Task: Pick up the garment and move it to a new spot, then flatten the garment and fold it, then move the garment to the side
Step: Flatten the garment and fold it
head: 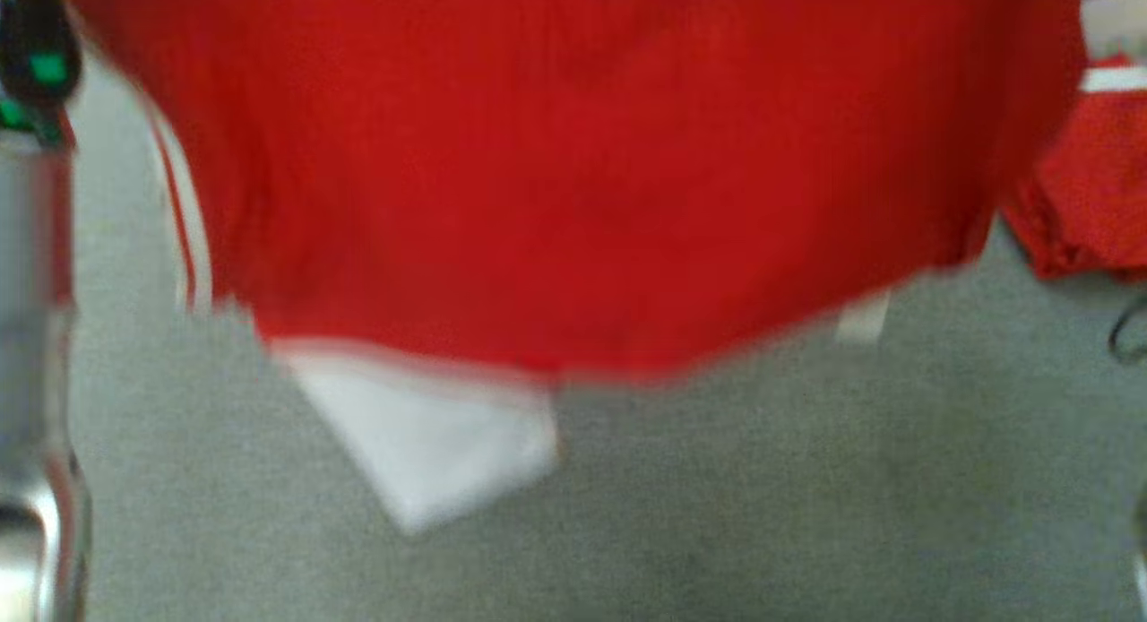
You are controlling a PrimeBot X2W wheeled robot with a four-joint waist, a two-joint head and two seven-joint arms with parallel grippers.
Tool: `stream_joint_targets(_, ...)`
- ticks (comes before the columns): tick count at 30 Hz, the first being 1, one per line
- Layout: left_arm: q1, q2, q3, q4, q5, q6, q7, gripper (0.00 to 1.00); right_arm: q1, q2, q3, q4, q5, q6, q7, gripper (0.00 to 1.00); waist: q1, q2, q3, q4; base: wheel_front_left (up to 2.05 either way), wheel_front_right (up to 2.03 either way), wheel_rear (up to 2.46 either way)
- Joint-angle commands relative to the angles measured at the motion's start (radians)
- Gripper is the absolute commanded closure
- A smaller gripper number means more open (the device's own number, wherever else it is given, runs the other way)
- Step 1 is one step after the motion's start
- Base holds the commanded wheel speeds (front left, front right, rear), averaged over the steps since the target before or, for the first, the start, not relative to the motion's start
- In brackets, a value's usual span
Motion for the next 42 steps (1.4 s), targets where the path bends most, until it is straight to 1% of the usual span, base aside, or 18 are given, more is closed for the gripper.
stream_joint_targets(1,-0.11,0.039,0.024,0.03,0.009,-0.011,-0.017,1.0,-0.094,-0.017,0.044,0.031,-0.003,-0.001,-0.021,1.0,-0.0004,0.0,0.088,-0.003,0.0,0.0,0.0)
stream_joint_targets(2,-0.158,0.042,0.02,0.08,0.023,-0.017,-0.034,1.0,-0.15,-0.024,0.068,0.089,-0.005,-0.001,-0.042,1.0,-0.0004,0.0,0.103,-0.004,0.0,0.0,0.0)
stream_joint_targets(4,-0.254,0.047,0.011,0.183,0.052,-0.03,-0.081,1.0,-0.261,-0.015,0.088,0.206,0.001,-0.001,-0.093,1.0,-0.0004,0.0,0.127,-0.006,0.0,0.0,0.0)
stream_joint_targets(8,-0.414,0.027,0.021,0.358,0.06,-0.045,-0.182,1.0,-0.46,0.013,0.075,0.426,-0.034,-0.001,-0.224,1.0,-0.0004,0.0,0.159,-0.002,0.0,0.0,0.0)
stream_joint_targets(12,-0.484,0.004,-0.012,0.473,0.081,-0.09,-0.274,1.0,-0.554,0.046,0.068,0.606,-0.064,-0.001,-0.324,1.0,-0.0004,0.0,0.166,0.01,0.0,0.0,0.0)
stream_joint_targets(13,-0.483,-0.002,-0.026,0.497,0.088,-0.1,-0.284,1.0,-0.56,0.056,0.066,0.646,-0.054,-0.001,-0.336,1.0,-0.0004,0.0,0.167,0.013,0.0,0.0,0.0)
stream_joint_targets(14,-0.483,-0.002,-0.026,0.497,0.088,-0.1,-0.284,1.0,-0.56,0.056,0.066,0.646,-0.054,-0.001,-0.336,1.0,-0.0004,0.0,0.167,0.013,0.0,0.0,0.0)
stream_joint_targets(15,-0.477,-0.011,-0.035,0.521,0.087,-0.108,-0.293,1.0,-0.563,0.06,0.069,0.681,-0.048,-0.001,-0.347,1.0,-0.0004,0.0,0.167,0.017,0.0,0.0,0.0)
stream_joint_targets(20,-0.383,-0.044,-0.081,0.617,0.081,-0.136,-0.316,1.0,-0.509,0.034,0.121,0.823,-0.035,-0.001,-0.385,1.0,-0.0004,0.0,0.165,0.041,0.0,0.0,0.0)
stream_joint_targets(24,-0.251,-0.063,-0.13,0.675,0.074,-0.147,-0.319,1.0,-0.408,0.008,0.2,0.923,-0.028,-0.001,-0.384,1.0,-0.0004,0.0,0.149,0.06,0.0,0.0,0.0)
stream_joint_targets(25,-0.178,-0.064,-0.173,0.694,0.084,-0.15,-0.315,1.0,-0.352,-0.008,0.245,0.966,-0.005,-0.001,-0.36,1.0,-0.0004,0.0,0.135,0.073,0.0,0.0,0.0)
stream_joint_targets(26,-0.143,-0.058,-0.202,0.7,0.1,-0.151,-0.316,1.0,-0.321,-0.014,0.27,0.992,0.015,-0.001,-0.328,1.0,-0.0004,0.0,0.126,0.08,0.0,0.0,0.0)
stream_joint_targets(29,-0.03,-0.053,-0.289,0.711,0.112,-0.153,-0.294,1.0,-0.233,-0.041,0.363,1.024,0.078,-0.001,-0.255,1.0,-0.0004,0.0,0.089,0.096,0.0,0.0,0.0)
stream_joint_targets(32,0.071,-0.033,-0.387,0.674,0.07,-0.154,-0.241,1.0,-0.159,-0.088,0.455,1.01,0.158,-0.001,-0.194,1.0,-0.0004,0.0,0.051,0.108,0.0,0.0,0.0)
stream_joint_targets(35,0.148,0.018,-0.471,0.601,0.006,-0.154,-0.181,1.0,-0.096,-0.141,0.526,0.97,0.252,-0.001,-0.132,1.0,-0.0004,0.0,0.014,0.116,0.0,0.0,0.0)
stream_joint_targets(37,0.192,0.063,-0.519,0.542,-0.036,-0.154,-0.135,1.0,-0.061,-0.179,0.571,0.935,0.304,-0.001,-0.093,1.0,-0.0004,0.0,-0.013,0.118,0.0,0.0,0.0)
stream_joint_targets(42,0.296,0.178,-0.602,0.392,-0.126,-0.154,-0.013,1.0,0.03,-0.252,0.665,0.819,0.463,-0.001,0.019,1.0,-0.0004,0.0,-0.093,0.118,0.0,0.0,0.0)
